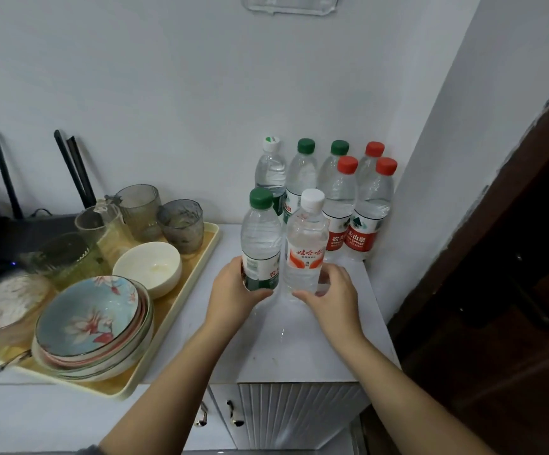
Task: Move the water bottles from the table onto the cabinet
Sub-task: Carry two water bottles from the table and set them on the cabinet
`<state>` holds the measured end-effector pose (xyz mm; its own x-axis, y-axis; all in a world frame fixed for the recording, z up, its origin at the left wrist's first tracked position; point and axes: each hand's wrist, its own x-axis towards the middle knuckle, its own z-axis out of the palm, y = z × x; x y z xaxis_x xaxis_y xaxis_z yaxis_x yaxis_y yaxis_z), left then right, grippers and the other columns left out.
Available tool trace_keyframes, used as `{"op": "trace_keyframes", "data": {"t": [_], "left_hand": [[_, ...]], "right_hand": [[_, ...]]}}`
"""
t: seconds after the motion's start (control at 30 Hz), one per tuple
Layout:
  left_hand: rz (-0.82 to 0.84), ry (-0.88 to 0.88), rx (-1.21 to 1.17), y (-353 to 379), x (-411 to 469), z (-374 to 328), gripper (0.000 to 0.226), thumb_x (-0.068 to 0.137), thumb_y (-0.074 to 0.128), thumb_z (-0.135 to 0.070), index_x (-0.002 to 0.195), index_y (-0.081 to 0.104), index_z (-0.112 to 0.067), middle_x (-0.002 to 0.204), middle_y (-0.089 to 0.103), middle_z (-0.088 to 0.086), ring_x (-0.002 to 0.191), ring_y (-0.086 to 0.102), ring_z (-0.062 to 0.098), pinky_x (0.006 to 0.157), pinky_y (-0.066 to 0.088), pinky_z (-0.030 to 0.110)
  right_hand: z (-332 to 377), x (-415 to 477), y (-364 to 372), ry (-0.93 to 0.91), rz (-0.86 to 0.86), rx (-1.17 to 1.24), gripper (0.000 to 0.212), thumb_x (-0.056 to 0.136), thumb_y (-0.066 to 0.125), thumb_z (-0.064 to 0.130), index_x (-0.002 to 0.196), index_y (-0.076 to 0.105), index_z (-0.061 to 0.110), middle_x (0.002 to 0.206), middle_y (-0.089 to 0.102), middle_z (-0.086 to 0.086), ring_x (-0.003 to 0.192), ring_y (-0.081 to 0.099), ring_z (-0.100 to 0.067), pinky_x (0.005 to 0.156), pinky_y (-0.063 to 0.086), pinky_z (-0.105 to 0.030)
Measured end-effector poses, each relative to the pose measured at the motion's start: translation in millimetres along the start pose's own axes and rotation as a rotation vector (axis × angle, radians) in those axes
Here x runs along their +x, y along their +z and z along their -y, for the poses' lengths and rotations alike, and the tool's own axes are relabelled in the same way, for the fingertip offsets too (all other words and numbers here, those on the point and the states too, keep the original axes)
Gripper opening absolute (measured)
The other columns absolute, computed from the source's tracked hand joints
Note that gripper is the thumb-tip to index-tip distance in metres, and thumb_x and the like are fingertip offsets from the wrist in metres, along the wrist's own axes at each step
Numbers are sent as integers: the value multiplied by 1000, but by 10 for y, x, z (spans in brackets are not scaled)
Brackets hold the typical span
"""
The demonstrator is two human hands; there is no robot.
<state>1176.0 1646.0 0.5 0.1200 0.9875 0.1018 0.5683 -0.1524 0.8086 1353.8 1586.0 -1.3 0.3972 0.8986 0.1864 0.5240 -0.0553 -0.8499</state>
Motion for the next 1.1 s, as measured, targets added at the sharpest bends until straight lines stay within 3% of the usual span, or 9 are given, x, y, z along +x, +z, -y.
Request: {"op": "trace_keyframes", "data": {"t": [0.07,0.2,0.5,0.7,0.9,1.1], "left_hand": [[-29,-27,-26,24,64,-62,61,64,88,-24,115,56,-20,101,61,-12,92,60,9,78,49,24],[-74,-39,-35,118,212,-108,57,64,88,-23,112,57,-18,105,67,-4,95,62,15,81,53,31],[-86,-55,-73,251,612,-245,52,68,85,-18,111,55,-15,111,67,4,102,63,22,84,52,36],[-94,-65,-80,326,810,-271,53,69,85,-16,113,56,-14,112,67,4,103,63,23,83,50,32],[-102,-39,-89,362,836,-208,53,69,85,-19,113,57,-16,110,67,0,99,63,19,79,48,28],[71,-28,-211,294,973,-209,70,68,82,-11,128,47,-23,108,61,-10,98,59,13,81,46,27]], "right_hand": [[22,31,42,17,-41,-12,49,67,88,20,106,59,14,104,56,3,91,55,-9,67,40,-6],[53,187,121,33,-86,-63,48,69,87,23,104,58,9,103,55,2,91,53,-12,71,34,-15],[58,621,205,40,-131,-251,45,74,82,37,99,56,12,100,60,-1,86,59,-21,68,43,-31],[84,831,145,66,-99,-469,34,81,71,51,84,60,20,81,68,4,79,64,-20,61,38,-27],[41,941,210,51,-56,-496,33,84,67,53,80,66,20,76,72,1,76,66,-21,64,48,-29],[2,973,158,-3,-37,-522,31,85,67,49,85,69,18,80,74,-2,79,67,-24,67,50,-31]]}}
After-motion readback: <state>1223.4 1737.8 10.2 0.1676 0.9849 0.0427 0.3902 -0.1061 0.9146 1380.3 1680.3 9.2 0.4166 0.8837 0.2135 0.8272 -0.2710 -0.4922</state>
